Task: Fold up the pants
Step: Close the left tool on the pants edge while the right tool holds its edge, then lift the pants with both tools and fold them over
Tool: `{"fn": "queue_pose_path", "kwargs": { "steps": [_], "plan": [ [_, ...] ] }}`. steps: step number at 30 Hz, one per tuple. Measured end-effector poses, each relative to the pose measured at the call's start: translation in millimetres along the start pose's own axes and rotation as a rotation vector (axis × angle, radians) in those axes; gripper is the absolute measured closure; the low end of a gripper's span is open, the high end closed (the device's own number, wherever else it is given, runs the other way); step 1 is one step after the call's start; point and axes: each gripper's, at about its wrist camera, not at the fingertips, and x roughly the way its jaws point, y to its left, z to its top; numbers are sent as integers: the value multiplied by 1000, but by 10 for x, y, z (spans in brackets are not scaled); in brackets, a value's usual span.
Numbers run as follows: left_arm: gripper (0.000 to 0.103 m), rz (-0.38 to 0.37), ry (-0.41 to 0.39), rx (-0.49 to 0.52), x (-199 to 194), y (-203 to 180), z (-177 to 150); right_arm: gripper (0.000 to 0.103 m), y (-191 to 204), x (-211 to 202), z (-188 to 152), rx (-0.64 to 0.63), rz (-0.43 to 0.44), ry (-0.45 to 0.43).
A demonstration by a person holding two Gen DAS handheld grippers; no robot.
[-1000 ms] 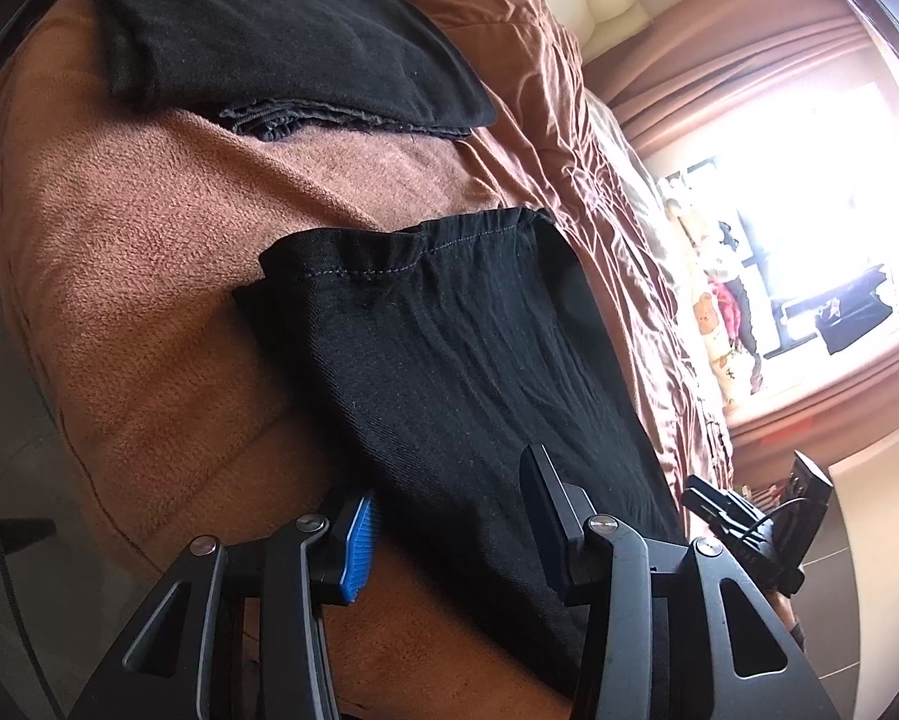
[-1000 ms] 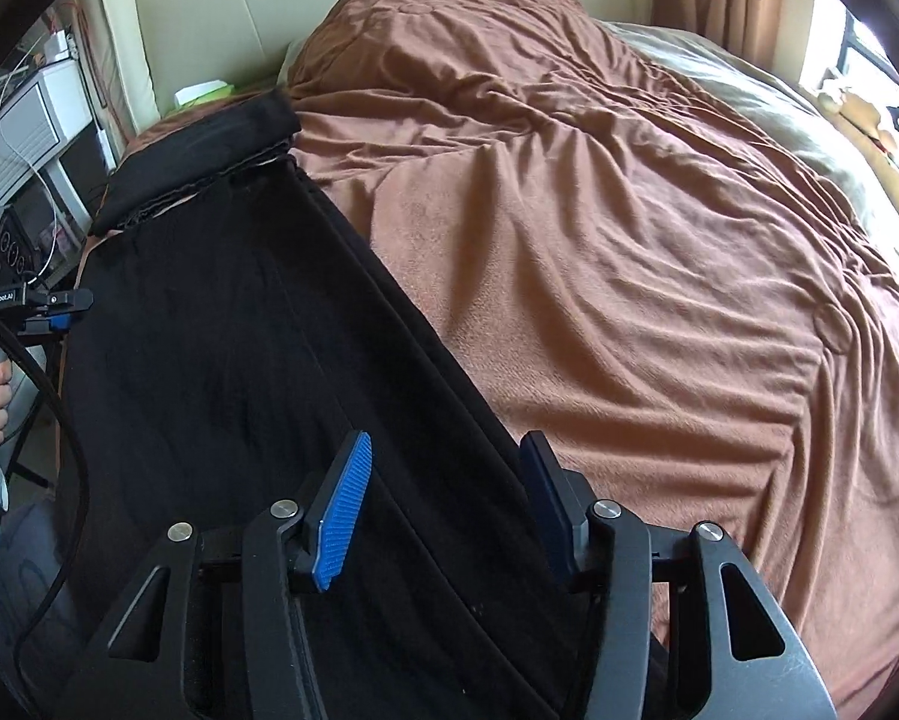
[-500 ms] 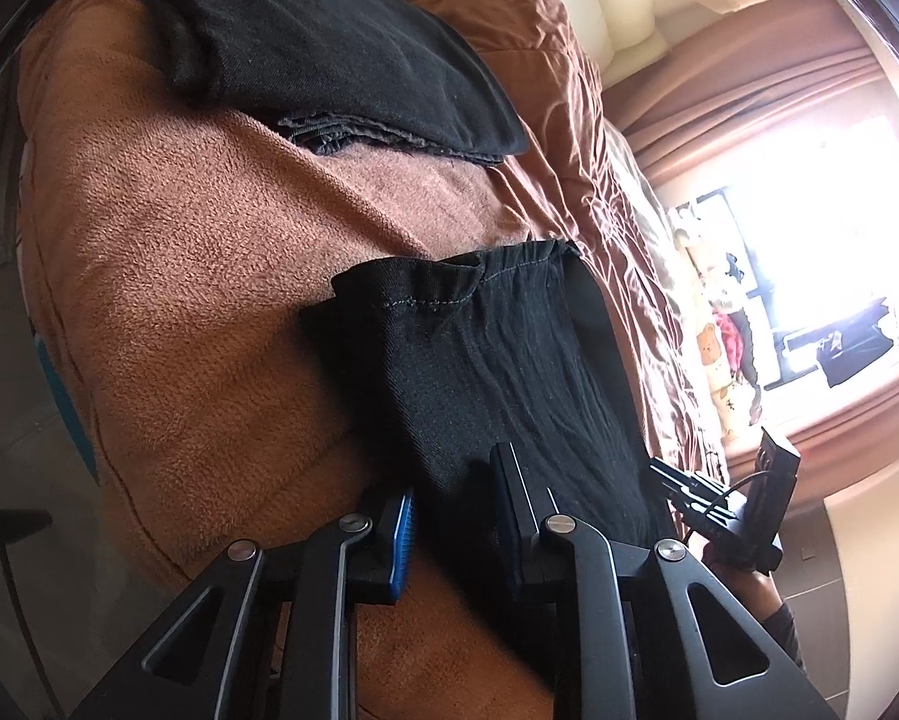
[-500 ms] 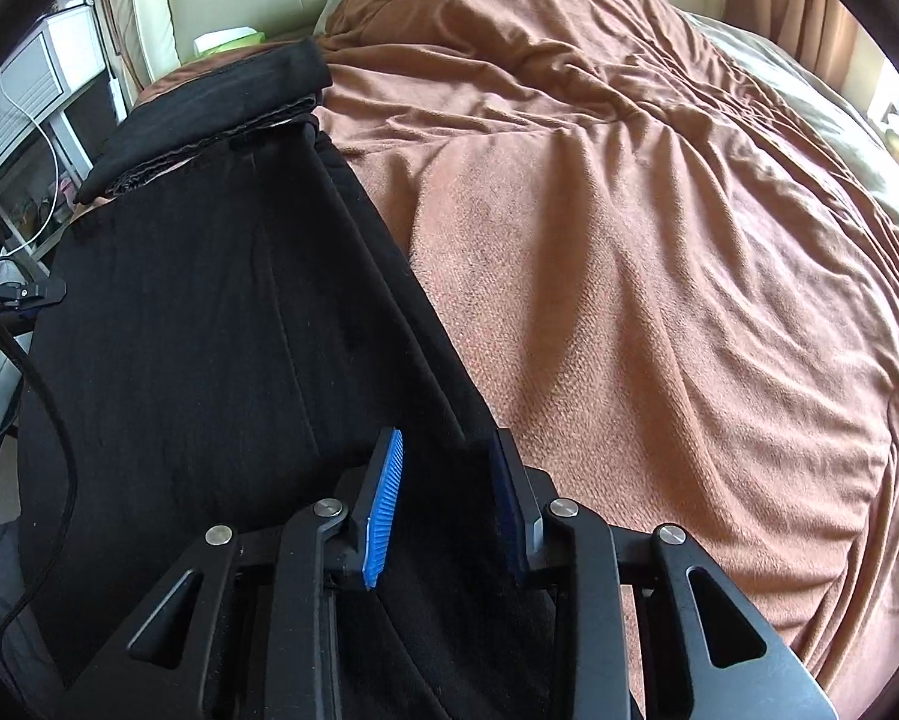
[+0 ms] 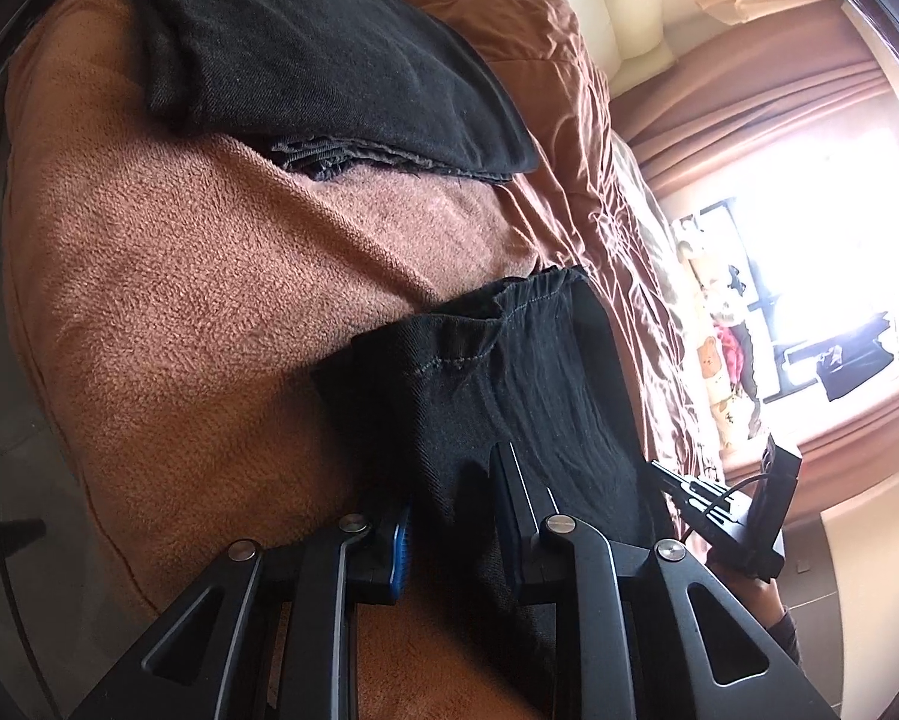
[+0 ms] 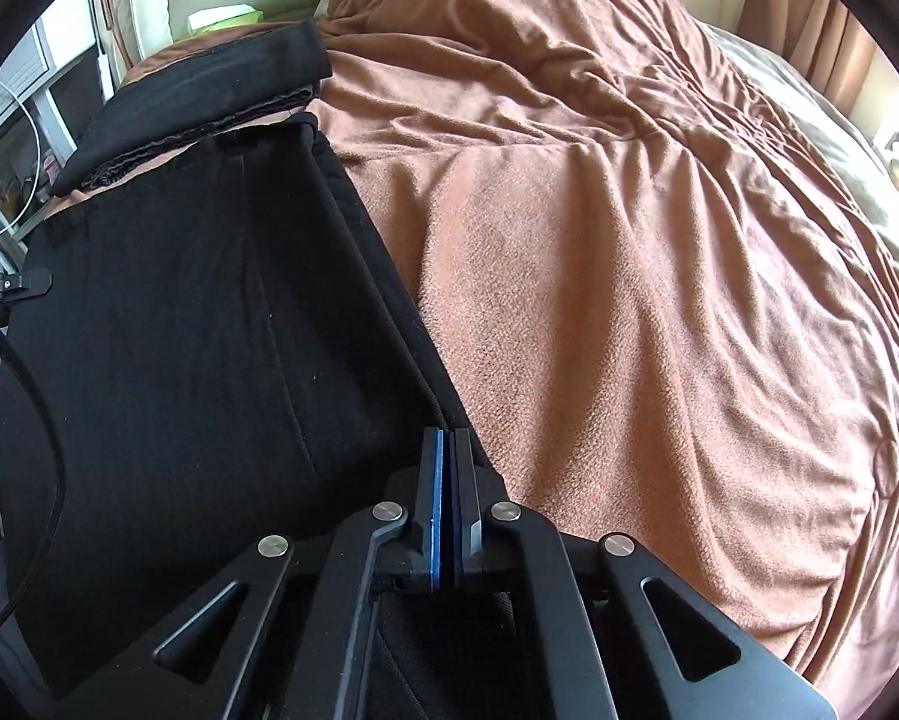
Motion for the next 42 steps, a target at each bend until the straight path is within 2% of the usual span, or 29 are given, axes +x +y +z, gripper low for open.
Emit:
{"fn": "queue_pose_path", "kwargs": {
  "steps": [4,6,9,12,19,23,26,29,33,37,42],
  "plan": [
    [82,8,-15,-2,-19,25,15,103,10,85,30,19,-31,17],
    [91,10,-28,-10,-34,67,24,103,25,149,46,40,-40,32],
    [96,6,-32,-24,-44,117,35,103,64,242,86,61,-75,38],
    [97,-3,-43,-22,-97,117,67,103,61,245,140,75,-152,21],
    [96,-23,-18,-52,-83,113,89,103,48,-60,155,150,-130,-57],
    [95,-56,18,-97,20,172,65,103,30,-278,-18,204,-113,-69],
    [95,-89,23,-98,66,201,82,103,21,-446,-193,237,-127,-65],
    [95,-86,34,-81,81,177,116,103,-23,-725,-436,298,-108,-64],
    [97,-74,21,-48,36,91,131,103,-41,-1006,-751,366,-106,-71],
    [98,-123,-3,-35,-56,-39,191,103,-97,-1214,-1031,457,-95,-64],
    [99,-177,-15,6,-148,-349,299,103,-82,-1500,-1341,539,-126,-69]
  ]
}}
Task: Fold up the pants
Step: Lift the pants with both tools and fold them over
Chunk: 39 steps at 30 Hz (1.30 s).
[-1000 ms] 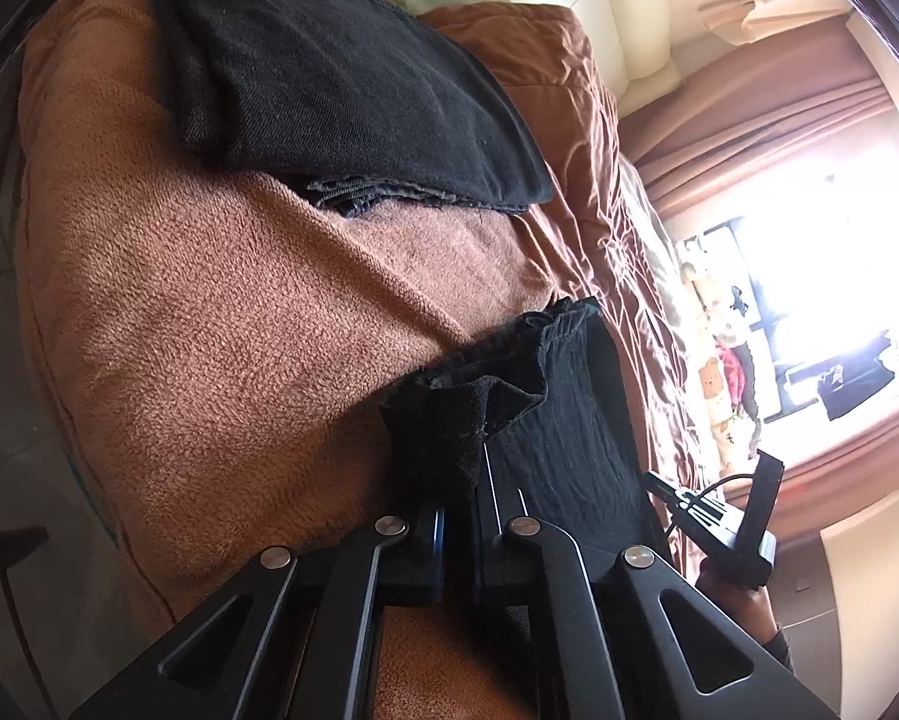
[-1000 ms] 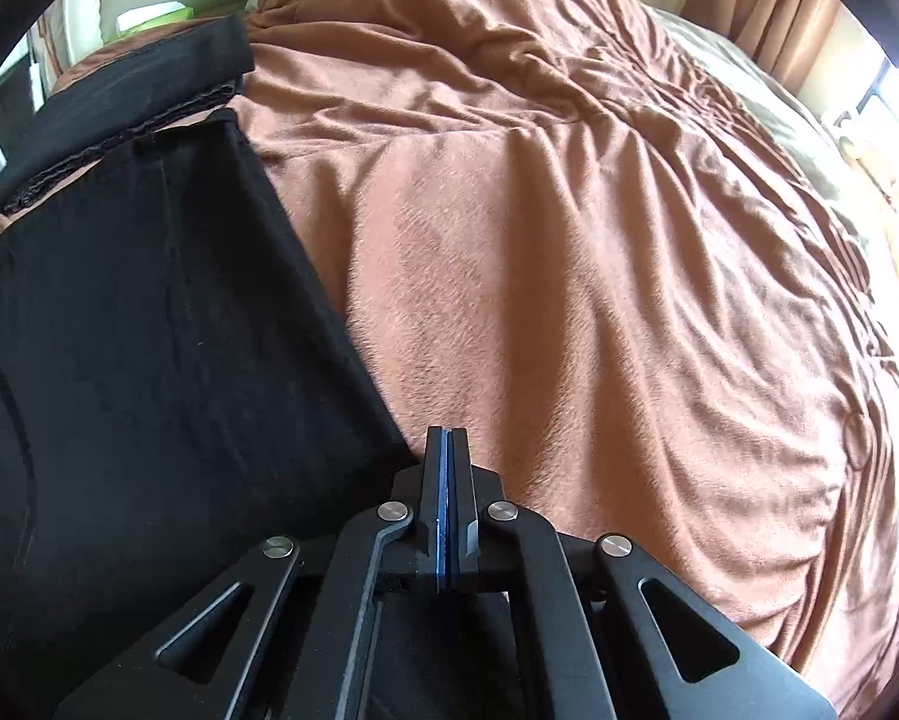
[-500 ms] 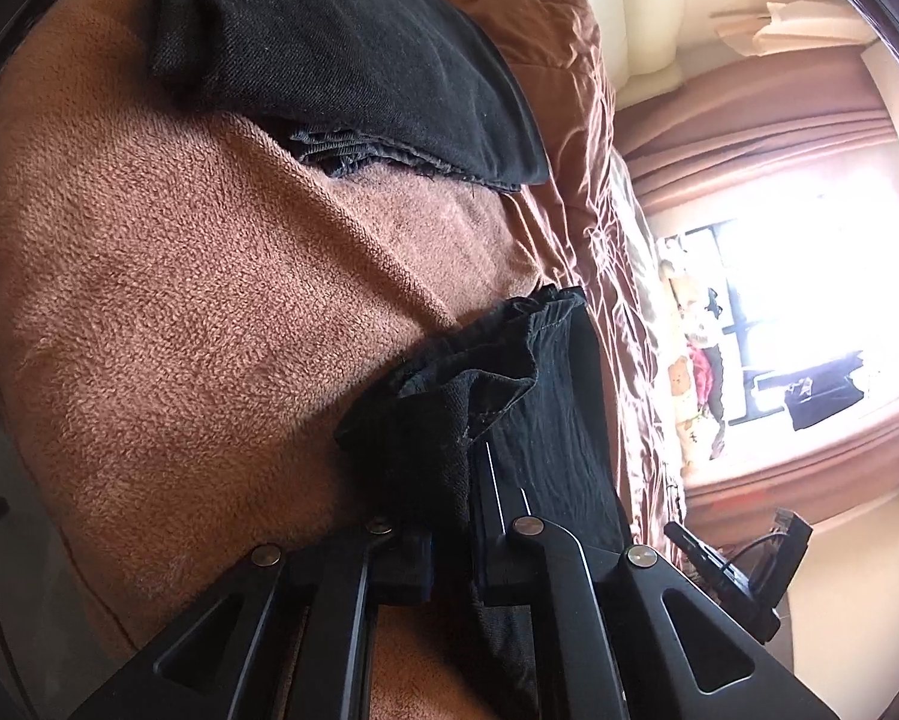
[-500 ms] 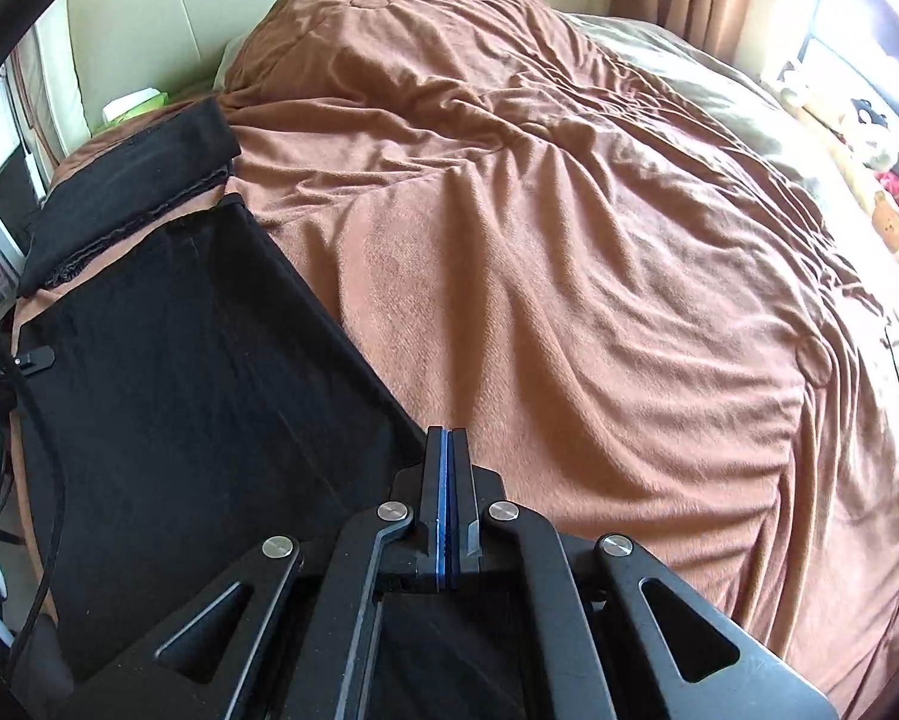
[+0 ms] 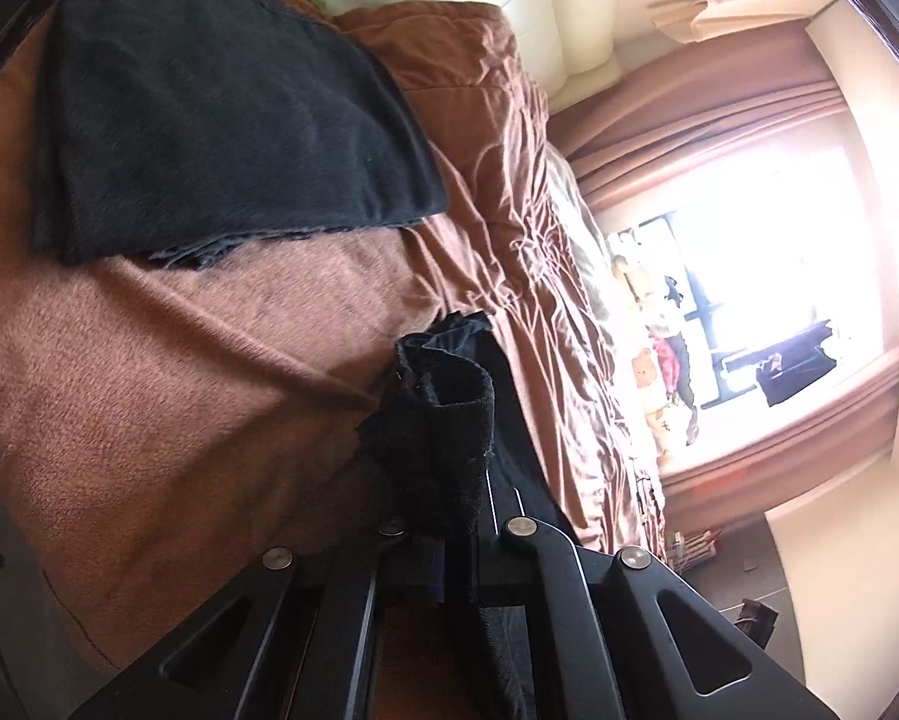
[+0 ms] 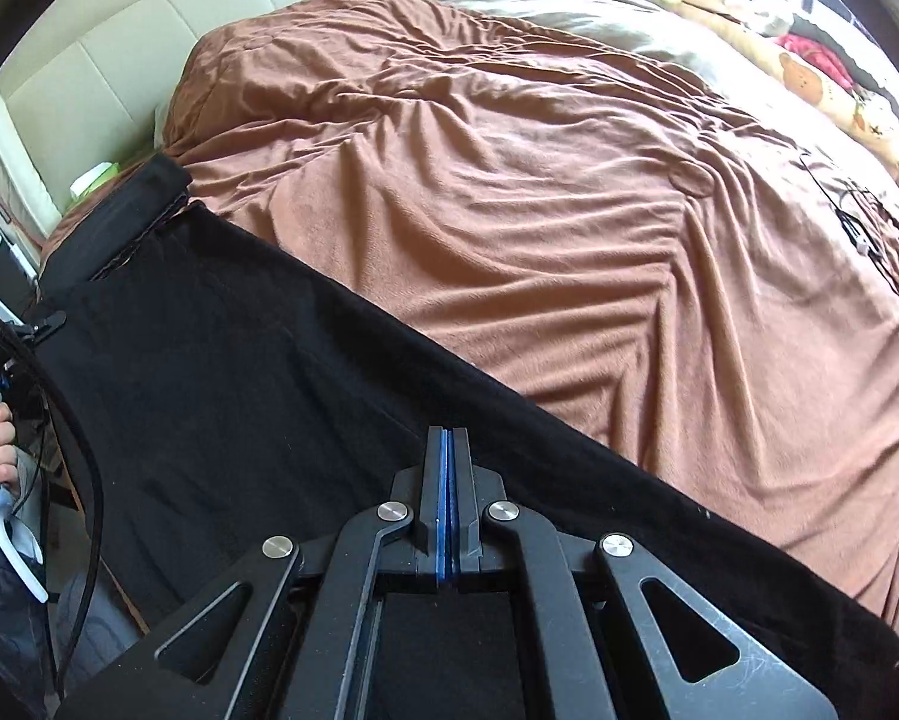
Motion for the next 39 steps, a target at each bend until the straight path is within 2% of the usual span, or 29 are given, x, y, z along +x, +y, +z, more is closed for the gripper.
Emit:
{"fn": "queue_pose_path", "kwargs": {
  "steps": [3,9,19,25,39],
  "plan": [
    [99,-34,-5,22,-36,-194,65,103,-81,-168,-168,58,16,0],
    [99,-89,-8,72,-90,-563,144,103,-268,-381,-565,191,-14,35],
    [99,-123,-6,132,-154,-931,189,103,-397,-344,-1048,352,6,121],
    [99,-107,-4,139,-150,-938,197,103,-544,-46,-999,399,-6,137],
    [99,-54,8,102,-57,-676,135,103,-862,337,-493,452,-52,80]
  ]
}}
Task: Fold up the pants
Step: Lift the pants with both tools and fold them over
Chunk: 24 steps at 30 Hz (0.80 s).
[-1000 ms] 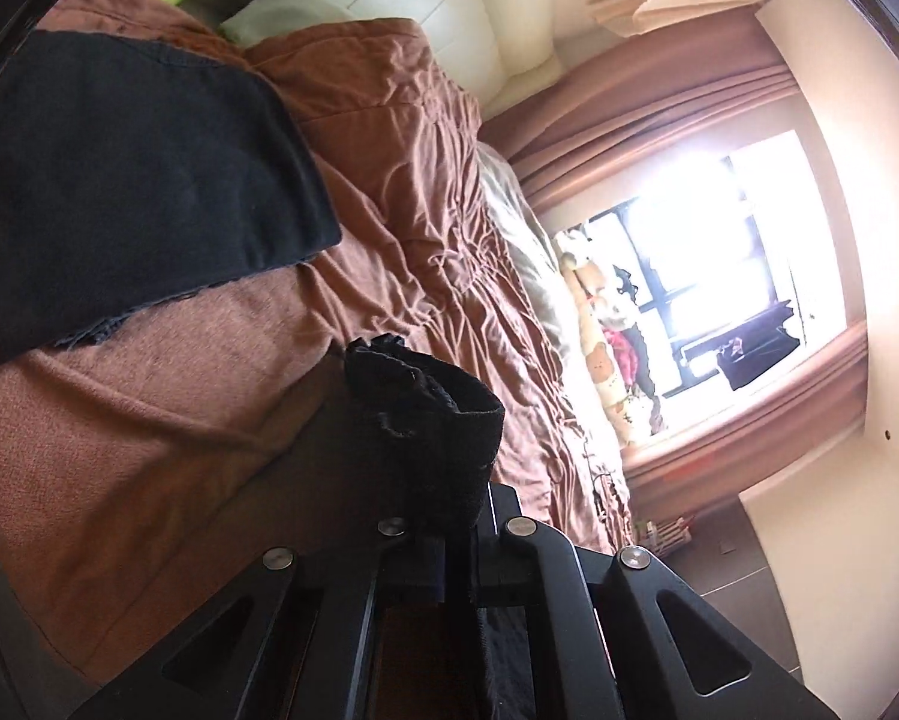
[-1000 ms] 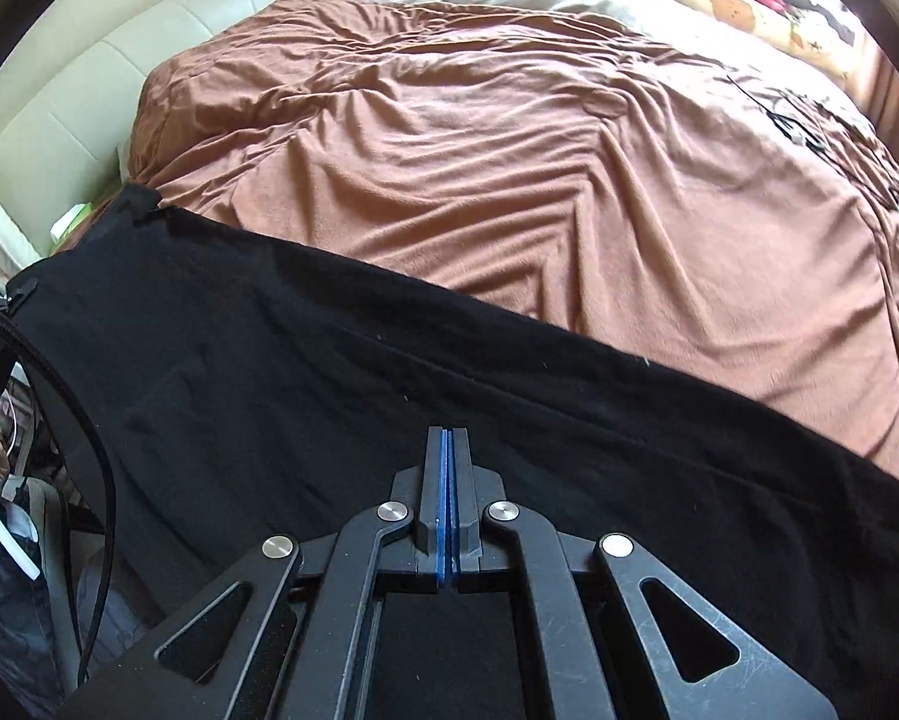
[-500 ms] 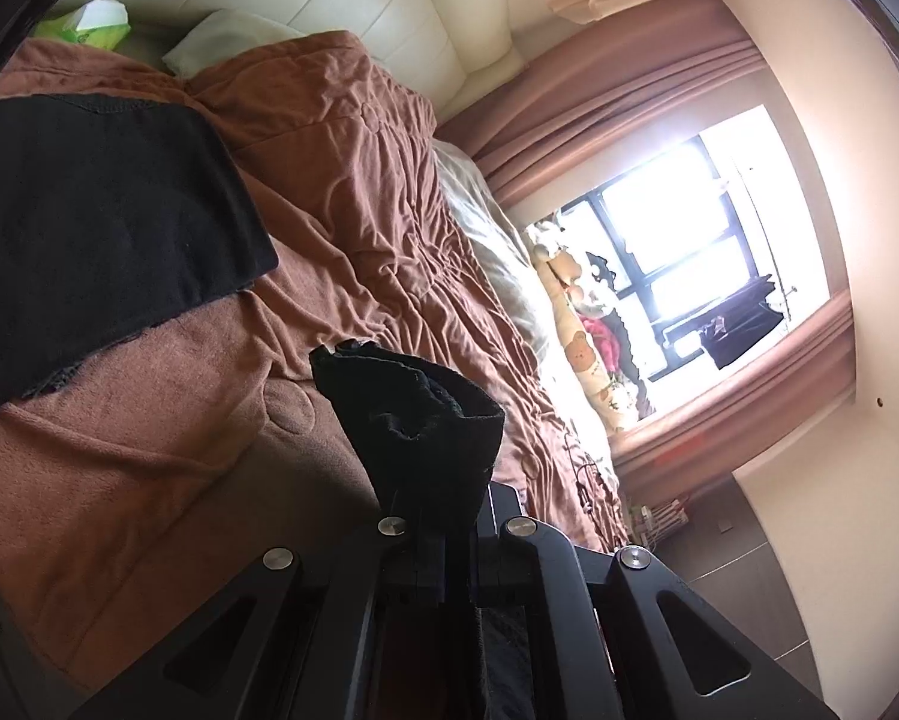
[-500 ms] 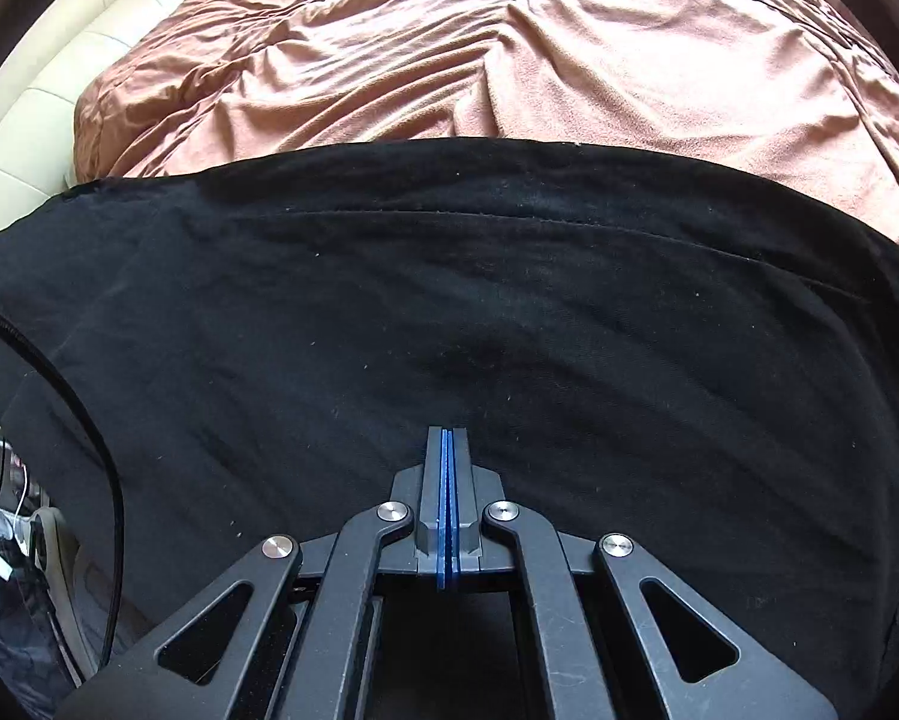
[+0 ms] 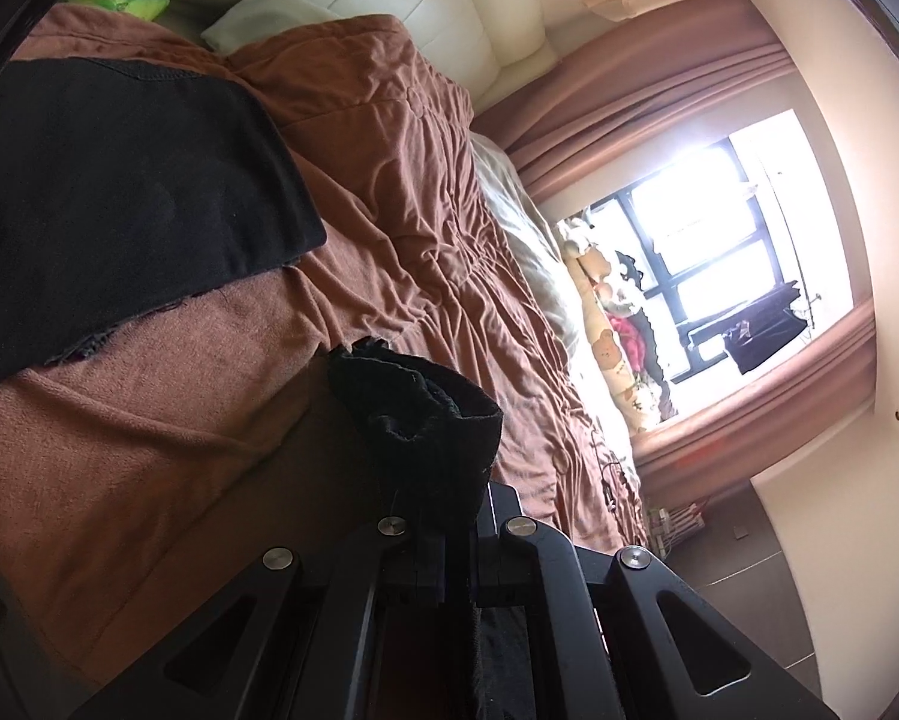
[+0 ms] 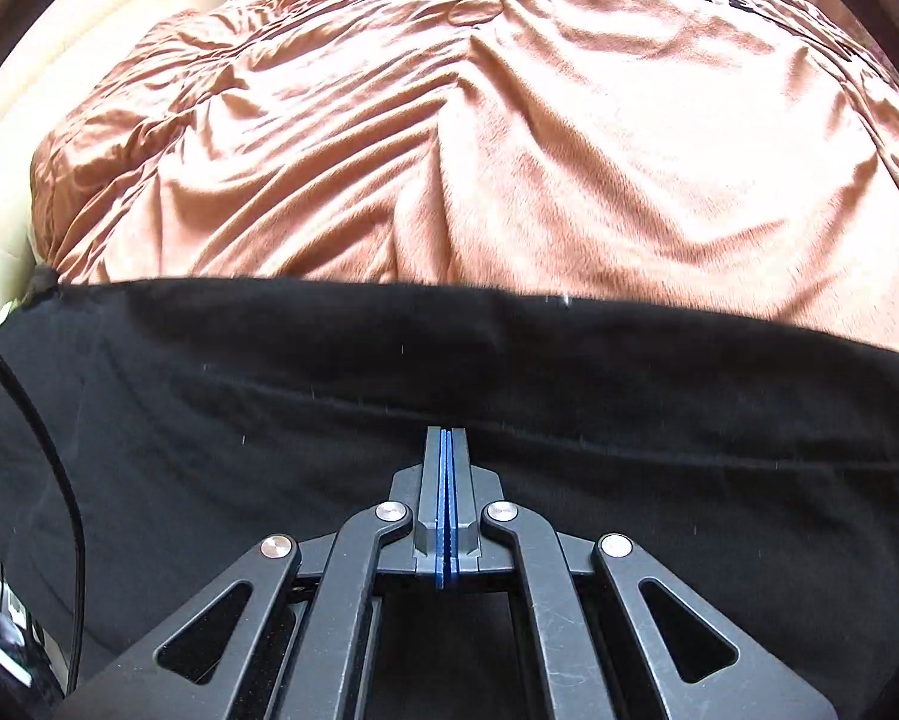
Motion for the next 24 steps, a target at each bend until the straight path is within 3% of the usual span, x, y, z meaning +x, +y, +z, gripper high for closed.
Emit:
{"fn": "queue_pose_path", "kwargs": {
  "steps": [4,7,10,17,24],
  "plan": [
    [99,-20,-5,-13,-19,-4,0,103,-38,25,117,8,-5,-25],
    [99,-55,-13,2,-62,-118,-1,103,-149,-6,170,78,61,-40],
    [99,-96,-22,29,-95,-280,16,103,-202,-108,148,93,73,-58],
    [99,-167,-22,82,-103,-745,78,103,-323,-456,-246,107,75,-37],
    [99,-213,-17,157,-116,-1286,87,103,-241,-646,-745,74,155,26]
  ]
}}
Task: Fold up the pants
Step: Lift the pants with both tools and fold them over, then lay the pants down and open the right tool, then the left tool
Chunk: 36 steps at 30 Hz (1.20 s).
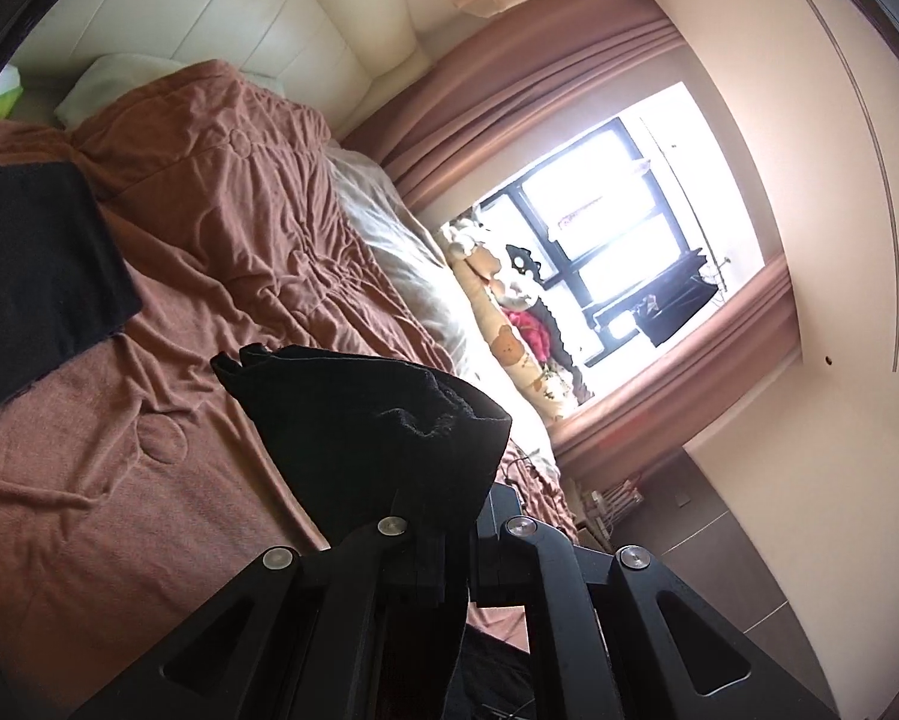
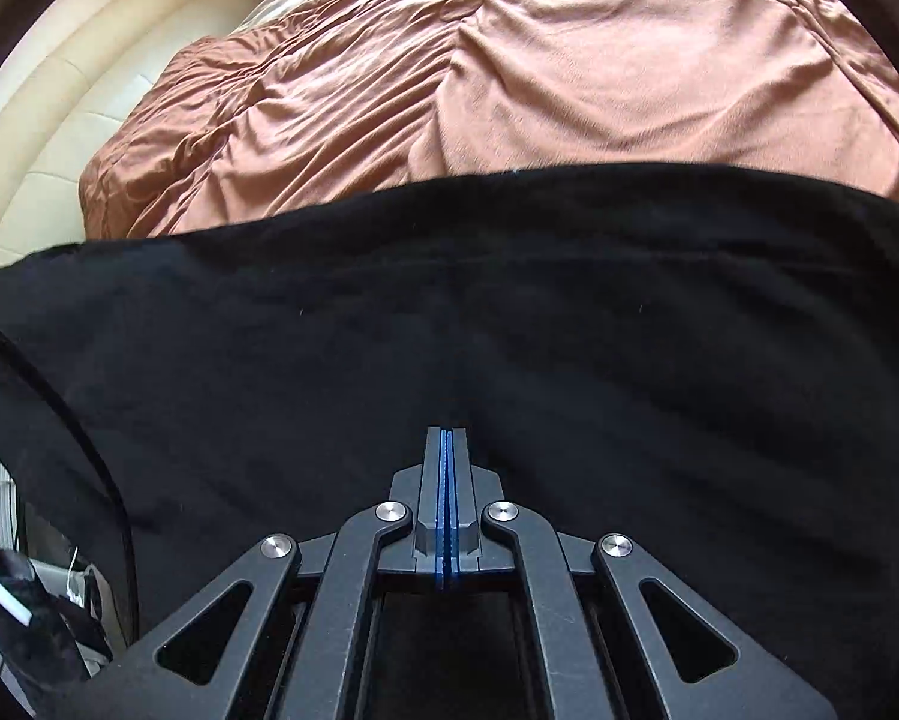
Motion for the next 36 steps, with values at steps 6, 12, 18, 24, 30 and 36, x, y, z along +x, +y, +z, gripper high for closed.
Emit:
{"fn": "queue_pose_path", "kwargs": {
  "steps": [6,12,18,24,30,36],
  "plan": [
    [99,-56,15,77,92,-545,40,103,-42,-112,-385,14,60,35],
    [99,-125,39,157,199,-1187,5,103,-89,-181,-635,18,109,44],
    [99,-190,65,236,315,-1825,-101,103,-183,-350,-765,28,142,39],
    [99,-243,94,307,389,-2359,-254,103,-424,-836,-755,47,155,-77],
    [99,-270,128,357,527,-2818,-444,103,-792,-1395,-813,79,154,-196],
    [99,-288,167,393,732,-3203,-720,103,-1236,-1881,-995,119,151,-286]
  ]
}}
